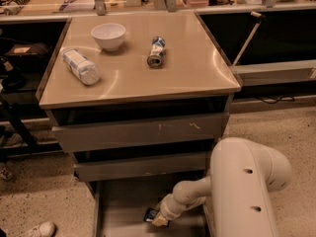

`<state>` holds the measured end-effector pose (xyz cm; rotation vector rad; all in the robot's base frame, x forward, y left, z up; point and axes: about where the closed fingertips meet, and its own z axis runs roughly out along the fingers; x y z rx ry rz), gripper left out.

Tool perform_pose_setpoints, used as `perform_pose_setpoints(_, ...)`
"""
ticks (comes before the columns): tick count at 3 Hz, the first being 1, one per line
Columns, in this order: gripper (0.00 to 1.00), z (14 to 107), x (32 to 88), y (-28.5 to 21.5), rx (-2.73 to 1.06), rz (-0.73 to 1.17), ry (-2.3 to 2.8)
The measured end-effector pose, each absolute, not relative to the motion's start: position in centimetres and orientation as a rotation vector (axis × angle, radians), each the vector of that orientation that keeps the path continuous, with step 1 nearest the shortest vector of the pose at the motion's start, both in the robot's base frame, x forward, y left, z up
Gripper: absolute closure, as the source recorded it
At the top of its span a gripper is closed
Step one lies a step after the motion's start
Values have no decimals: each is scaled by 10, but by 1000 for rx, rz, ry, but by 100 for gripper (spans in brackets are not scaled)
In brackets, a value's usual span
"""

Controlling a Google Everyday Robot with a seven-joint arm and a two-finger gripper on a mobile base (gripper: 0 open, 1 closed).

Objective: Pick rxbar blueberry from bottom drawer and place on counter

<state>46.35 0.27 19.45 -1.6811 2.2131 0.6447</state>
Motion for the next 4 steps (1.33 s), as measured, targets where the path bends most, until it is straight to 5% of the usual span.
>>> perform_pose_setpoints(2,100,284,465,-54,-1488,496,2378)
perform_pose_setpoints(4,100,305,467,-61,-1489,480,2359)
